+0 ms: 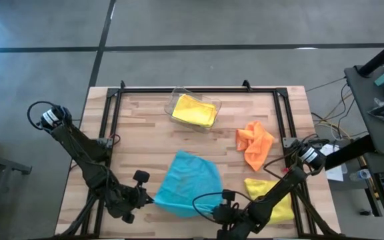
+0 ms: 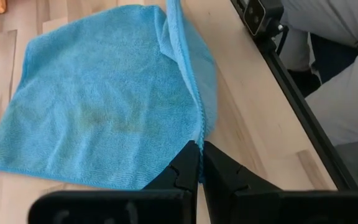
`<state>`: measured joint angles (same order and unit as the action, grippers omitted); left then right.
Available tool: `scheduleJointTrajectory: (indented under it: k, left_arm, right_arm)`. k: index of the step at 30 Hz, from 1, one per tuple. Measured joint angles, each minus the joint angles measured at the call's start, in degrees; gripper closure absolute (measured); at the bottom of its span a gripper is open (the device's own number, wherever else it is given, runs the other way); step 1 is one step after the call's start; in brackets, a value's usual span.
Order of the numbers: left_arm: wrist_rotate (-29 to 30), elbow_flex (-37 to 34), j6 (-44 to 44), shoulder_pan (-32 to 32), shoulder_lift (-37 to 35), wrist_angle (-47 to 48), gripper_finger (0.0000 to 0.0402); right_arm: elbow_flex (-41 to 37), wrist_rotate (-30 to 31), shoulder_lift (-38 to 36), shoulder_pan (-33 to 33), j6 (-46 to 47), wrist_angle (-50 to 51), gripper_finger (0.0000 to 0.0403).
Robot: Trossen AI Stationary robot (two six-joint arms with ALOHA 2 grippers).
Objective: Fold microfiber towels
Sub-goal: Fold the blue microfiber cloth
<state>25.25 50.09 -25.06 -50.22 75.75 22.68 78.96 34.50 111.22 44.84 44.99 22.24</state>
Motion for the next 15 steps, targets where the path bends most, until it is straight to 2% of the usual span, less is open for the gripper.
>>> scheduleJointTrajectory:
  k: [15]
  left_arm:
    - [0.7, 0.0, 0.1, 0.0, 0.0, -0.8, 0.0401]
  right_arm:
    - [0.0, 0.1, 0.0, -0.1, -0.9, 0.0, 0.0394]
